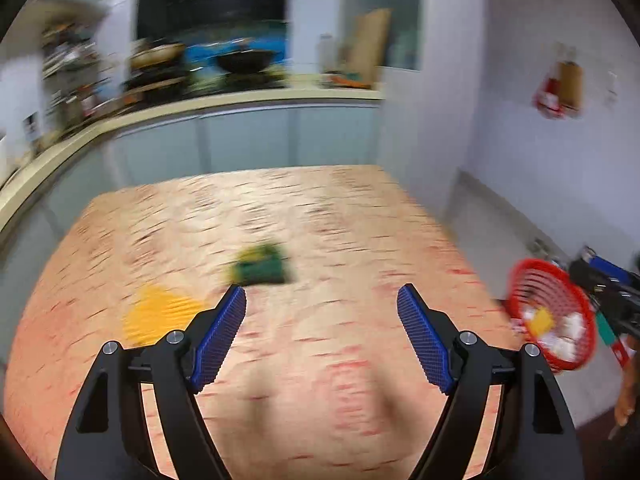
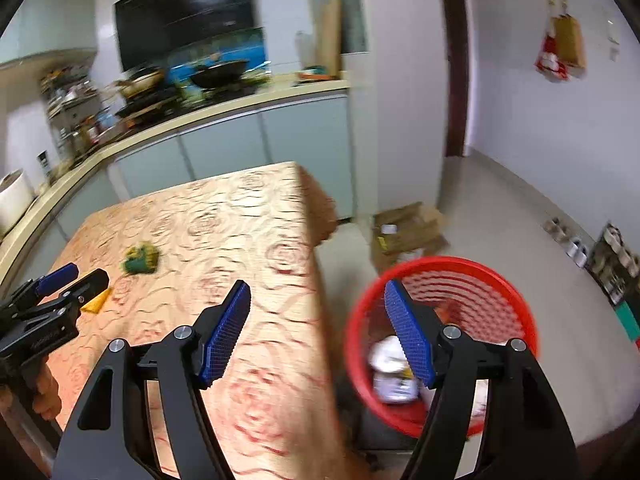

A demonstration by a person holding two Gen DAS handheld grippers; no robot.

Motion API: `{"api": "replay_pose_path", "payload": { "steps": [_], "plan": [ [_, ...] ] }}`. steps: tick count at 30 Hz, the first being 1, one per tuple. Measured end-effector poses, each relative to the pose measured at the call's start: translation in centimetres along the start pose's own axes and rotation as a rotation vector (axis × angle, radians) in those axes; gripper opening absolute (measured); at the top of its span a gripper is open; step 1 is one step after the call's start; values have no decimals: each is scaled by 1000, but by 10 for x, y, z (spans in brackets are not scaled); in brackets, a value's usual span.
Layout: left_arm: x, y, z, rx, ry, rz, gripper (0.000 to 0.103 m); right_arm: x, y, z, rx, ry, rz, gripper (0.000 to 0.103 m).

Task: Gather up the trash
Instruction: 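Move both tools back over the table toward the foam net and sponge, then grasp the yellow foam net with the left tool while the right tool grasps the green sponge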

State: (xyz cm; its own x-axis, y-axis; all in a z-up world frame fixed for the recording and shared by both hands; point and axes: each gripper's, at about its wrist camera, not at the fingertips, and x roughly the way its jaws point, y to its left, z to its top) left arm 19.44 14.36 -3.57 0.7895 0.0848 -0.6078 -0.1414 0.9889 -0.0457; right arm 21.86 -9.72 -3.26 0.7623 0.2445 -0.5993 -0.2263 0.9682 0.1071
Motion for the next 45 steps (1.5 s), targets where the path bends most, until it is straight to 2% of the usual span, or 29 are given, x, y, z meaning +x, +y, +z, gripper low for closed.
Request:
{"api": "replay_pose_path", "payload": {
  "steps": [5, 11, 20, 24, 26, 33, 42, 43, 45],
  "plan": [
    [3, 66, -9, -111, 14, 145, 76, 12, 45, 5, -57, 1, 58, 68],
    [8, 103, -19, -182, 48, 202, 76, 34, 92, 7, -111, 18, 120, 68],
    [41, 115, -27, -210, 144, 175, 76, 83, 145, 23, -209, 77, 185, 69],
    [50, 120, -28, -218, 155, 174, 76, 108, 167, 28, -242, 109, 210, 69],
    [53, 122, -27, -220, 158, 173, 75, 122, 179, 29, -258, 123, 226, 77],
    [67, 120, -23, -202, 188, 153, 75, 167, 210, 33, -307, 204, 274, 78],
    [72, 119, -25, -190, 203, 137, 55, 204, 226, 29, -339, 285, 282, 77],
    [73, 119, -25, -188, 203, 137, 49, 205, 227, 28, -342, 291, 289, 72],
    [73, 119, -25, -181, 198, 143, 44, 206, 231, 24, -358, 307, 309, 62]
  ]
}}
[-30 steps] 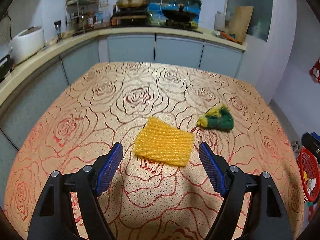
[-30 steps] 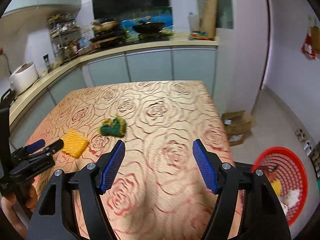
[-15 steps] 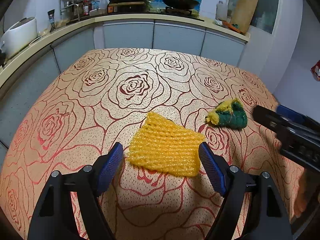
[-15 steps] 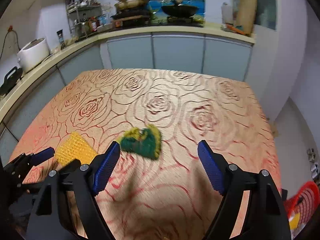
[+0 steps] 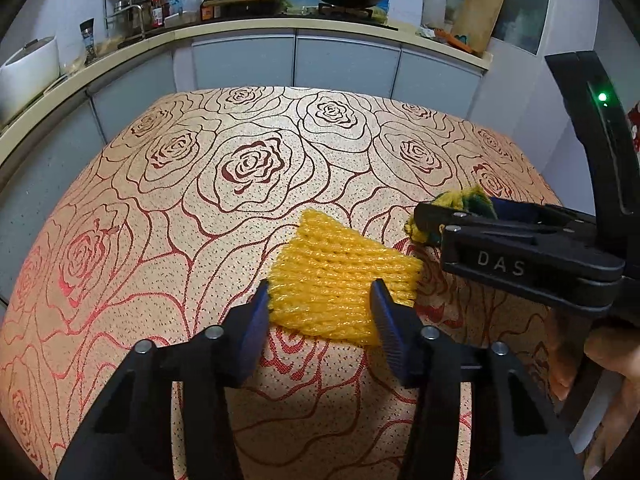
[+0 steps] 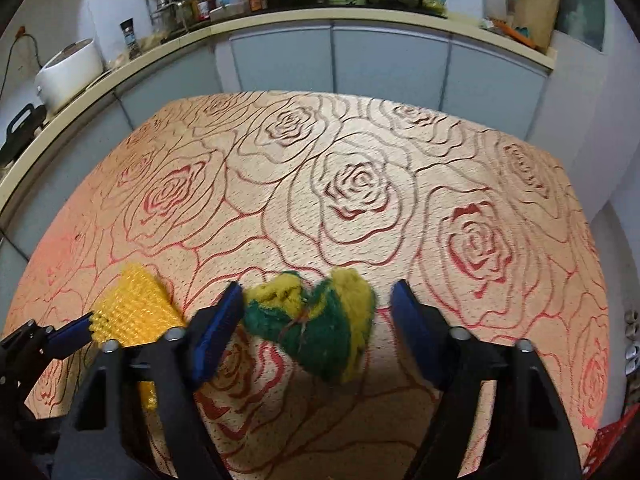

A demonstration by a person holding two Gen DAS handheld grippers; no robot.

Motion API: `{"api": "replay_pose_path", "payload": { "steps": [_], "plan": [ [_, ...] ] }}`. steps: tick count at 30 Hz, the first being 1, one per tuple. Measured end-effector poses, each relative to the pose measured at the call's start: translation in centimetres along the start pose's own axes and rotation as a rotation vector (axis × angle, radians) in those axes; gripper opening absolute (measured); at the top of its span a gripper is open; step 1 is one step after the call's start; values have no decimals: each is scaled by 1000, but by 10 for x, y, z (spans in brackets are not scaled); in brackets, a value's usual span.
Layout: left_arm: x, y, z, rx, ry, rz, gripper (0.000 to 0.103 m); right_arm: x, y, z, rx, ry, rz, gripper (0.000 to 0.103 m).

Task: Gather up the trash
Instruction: 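Grasp the yellow foam net with the left tool while the right tool grasps the green sponge, then carry the foam net and sponge over the red wastebasket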

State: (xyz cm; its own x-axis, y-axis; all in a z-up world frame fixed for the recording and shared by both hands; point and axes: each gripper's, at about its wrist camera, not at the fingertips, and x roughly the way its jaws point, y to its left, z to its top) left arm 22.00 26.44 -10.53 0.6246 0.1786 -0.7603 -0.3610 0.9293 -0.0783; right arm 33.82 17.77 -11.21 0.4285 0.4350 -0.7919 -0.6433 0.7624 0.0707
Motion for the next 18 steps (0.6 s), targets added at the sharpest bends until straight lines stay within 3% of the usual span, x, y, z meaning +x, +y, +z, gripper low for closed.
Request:
{"api": "replay_pose_path", "payload": {
  "steps": [3, 4, 6, 10, 18],
  "plan": [
    [-1, -1, 0, 12, -7, -4, 38, -1, 7, -3, -23, -8, -12, 55],
    [-2, -2, -1, 19, -14, 5, 28, -2, 8, -5, -24, -6, -3, 48],
    [-4, -2, -1, 23, -20, 12, 14, -5, 8, -7, -18, -12, 0, 46],
    [-7, 2, -2, 5, -18, -13, 13, -16, 4, -13, 20, -27, 7, 40],
    [-35, 5, -3, -22, -83, -75, 11, -63, -18, -31, 109, -98, 2, 39]
  ]
}}
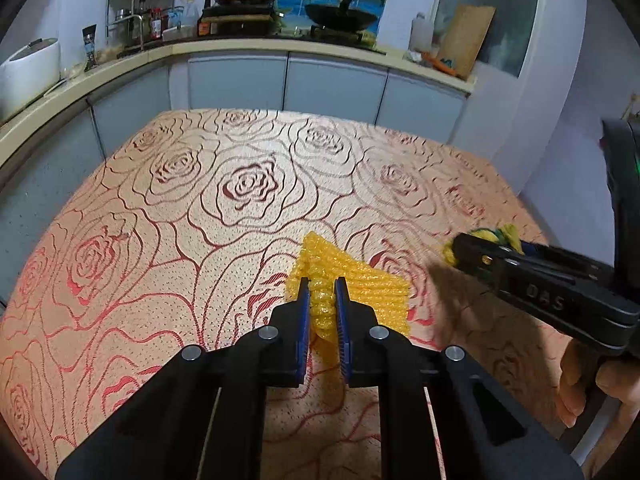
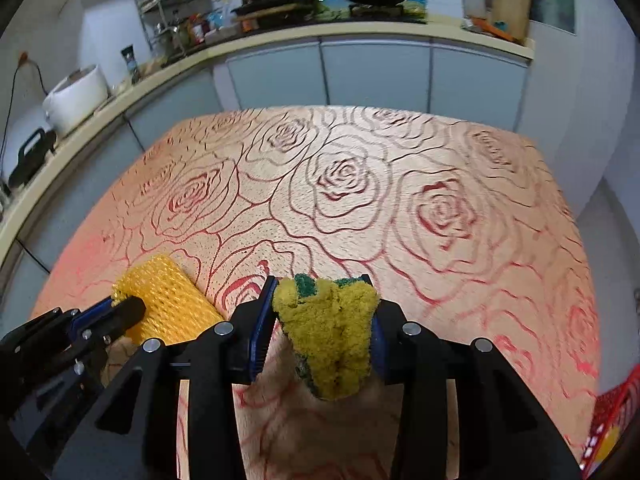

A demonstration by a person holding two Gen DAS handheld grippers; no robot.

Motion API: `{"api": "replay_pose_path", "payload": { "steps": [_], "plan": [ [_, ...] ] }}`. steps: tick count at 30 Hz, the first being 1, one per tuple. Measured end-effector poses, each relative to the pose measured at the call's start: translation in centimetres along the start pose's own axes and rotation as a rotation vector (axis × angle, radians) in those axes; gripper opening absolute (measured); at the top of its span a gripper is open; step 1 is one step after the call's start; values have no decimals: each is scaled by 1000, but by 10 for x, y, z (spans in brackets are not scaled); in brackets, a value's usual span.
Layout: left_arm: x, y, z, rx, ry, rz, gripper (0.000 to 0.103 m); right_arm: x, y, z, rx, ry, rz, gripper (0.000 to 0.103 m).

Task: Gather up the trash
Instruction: 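Carry the foam net and sponge over the red wastebasket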

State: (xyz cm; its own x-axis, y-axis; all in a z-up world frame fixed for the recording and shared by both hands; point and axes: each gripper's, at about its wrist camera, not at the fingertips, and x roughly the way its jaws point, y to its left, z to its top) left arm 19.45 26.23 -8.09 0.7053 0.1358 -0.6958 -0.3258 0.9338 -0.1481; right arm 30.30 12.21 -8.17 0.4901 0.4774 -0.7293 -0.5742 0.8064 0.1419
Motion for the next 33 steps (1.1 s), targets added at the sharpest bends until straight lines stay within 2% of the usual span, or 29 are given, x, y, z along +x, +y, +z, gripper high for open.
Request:
{"api": "replay_pose_path", "payload": {
  "steps": [7, 16, 24, 33],
  "plan": [
    [-38, -18, 8, 39, -83, -28, 11, -56, -20, -11, 52, -112, -52, 39],
    [-87, -64, 22, 118, -215, -72, 11, -131, -47, -23, 104, -260, -117, 39],
    [-112, -136, 28, 232, -282, -187, 11, -189, -94, -41, 177, -343, -211, 39],
    [-119, -235, 24, 359, -283, -361, 11, -242, -164, -73, 287, -389, -361, 39]
  ]
}}
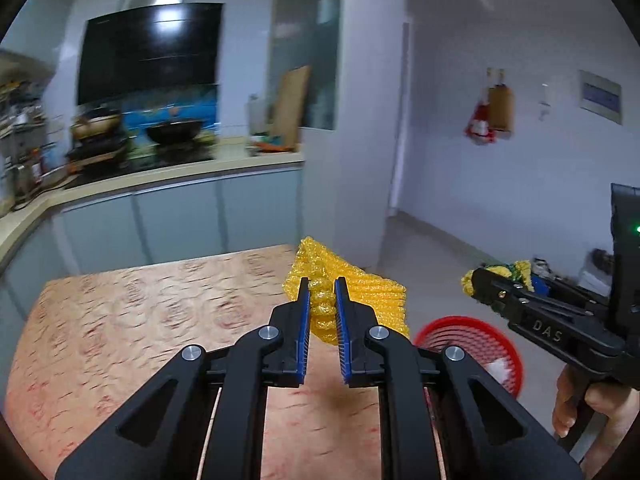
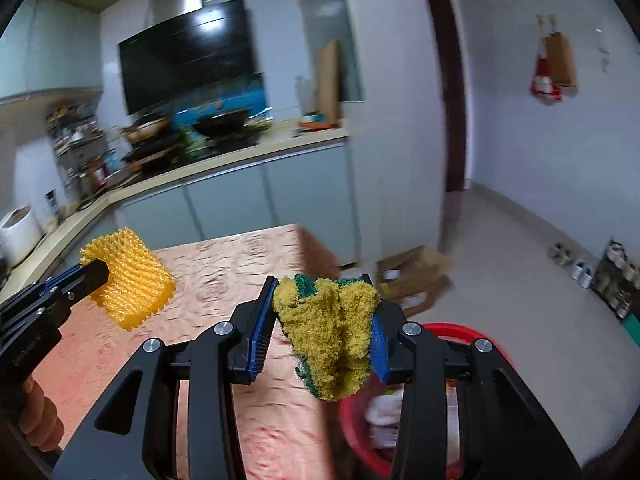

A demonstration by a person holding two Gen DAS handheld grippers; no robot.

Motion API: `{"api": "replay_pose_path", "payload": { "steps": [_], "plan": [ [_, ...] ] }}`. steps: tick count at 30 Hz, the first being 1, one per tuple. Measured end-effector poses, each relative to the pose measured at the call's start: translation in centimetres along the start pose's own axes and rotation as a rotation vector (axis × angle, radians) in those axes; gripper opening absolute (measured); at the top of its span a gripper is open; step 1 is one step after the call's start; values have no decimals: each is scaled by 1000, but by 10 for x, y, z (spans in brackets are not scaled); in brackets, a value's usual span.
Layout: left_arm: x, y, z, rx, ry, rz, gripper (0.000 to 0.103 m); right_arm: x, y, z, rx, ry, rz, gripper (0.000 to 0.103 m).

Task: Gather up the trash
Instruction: 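Carry the foam net and sponge over the red wastebasket, then open both tools over the basket, dropping the foam net and sponge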

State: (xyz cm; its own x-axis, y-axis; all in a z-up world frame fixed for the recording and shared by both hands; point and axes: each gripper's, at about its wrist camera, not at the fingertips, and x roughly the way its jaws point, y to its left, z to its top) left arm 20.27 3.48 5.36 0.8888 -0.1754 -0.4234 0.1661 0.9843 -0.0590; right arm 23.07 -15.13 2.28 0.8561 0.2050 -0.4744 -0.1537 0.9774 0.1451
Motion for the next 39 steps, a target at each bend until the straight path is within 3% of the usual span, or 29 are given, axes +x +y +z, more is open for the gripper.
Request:
{"api": "replay_pose_path", "payload": {
  "steps": [7, 14, 25, 33, 35, 39],
  "plan": [
    [24, -64, 4, 73, 33, -119, 11, -10, -58, -4, 75, -5, -92, 40],
    [70, -108, -18, 95, 142, -223, 11, -9, -102, -22, 135, 31, -147, 40],
    [133, -131, -69, 95, 329, -266, 12, 37, -123, -47, 173, 183, -114, 41],
    [151, -126, -83, 44, 385, -297, 30, 58, -132, -54, 238, 249, -48, 47],
    [150, -125, -84, 47, 385, -293, 45, 61, -132, -56, 246, 261, -40, 54],
    [140, -118, -80, 56, 353, -269, 61, 58, -133, -55, 269, 255, -38, 63]
  ]
}}
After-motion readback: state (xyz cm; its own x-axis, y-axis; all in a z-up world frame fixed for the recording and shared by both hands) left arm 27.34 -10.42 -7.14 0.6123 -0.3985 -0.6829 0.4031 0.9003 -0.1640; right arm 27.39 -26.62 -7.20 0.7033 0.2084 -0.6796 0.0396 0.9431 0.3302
